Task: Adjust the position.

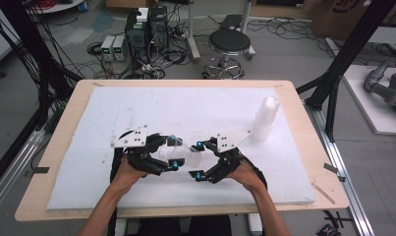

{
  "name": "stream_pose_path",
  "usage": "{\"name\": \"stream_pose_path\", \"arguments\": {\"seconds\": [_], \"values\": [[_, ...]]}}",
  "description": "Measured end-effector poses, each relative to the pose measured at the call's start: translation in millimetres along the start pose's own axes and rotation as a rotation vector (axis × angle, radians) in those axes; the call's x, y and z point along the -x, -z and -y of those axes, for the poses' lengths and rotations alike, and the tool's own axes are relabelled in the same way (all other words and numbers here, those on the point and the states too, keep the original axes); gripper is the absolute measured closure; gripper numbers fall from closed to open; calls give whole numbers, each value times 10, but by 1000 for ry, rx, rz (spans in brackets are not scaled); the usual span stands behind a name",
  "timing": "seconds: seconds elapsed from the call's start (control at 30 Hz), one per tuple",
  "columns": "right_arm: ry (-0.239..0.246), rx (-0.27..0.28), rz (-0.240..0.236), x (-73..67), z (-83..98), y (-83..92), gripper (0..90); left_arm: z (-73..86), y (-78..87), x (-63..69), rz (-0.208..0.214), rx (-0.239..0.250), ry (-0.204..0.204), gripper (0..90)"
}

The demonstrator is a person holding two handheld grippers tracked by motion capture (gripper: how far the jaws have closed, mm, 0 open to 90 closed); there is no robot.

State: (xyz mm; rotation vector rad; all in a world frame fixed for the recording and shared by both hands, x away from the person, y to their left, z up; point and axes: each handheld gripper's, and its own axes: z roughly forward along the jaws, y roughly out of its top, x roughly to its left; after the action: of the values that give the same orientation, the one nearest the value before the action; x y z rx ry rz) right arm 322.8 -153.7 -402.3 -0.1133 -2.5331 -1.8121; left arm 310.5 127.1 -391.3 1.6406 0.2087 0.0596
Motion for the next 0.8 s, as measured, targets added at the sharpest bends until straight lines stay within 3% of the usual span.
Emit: {"name": "stream_pose_path", "arguments": {"seconds": [0.13, 0.27, 0.5, 0.8], "values": [[-33, -46, 101, -6, 41, 46, 187, -89, 3, -37, -47, -124, -32, 331], [-84, -67, 203, -22, 161, 193, 187, -162, -23, -94, -67, -228, -53, 331], [-186, -91, 426, -56, 389, 494, 187, -260, -108, -244, -85, -412, -82, 330], [-255, -140, 627, -94, 613, 660, 187, -320, -209, -424, -95, -618, -102, 330]]}}
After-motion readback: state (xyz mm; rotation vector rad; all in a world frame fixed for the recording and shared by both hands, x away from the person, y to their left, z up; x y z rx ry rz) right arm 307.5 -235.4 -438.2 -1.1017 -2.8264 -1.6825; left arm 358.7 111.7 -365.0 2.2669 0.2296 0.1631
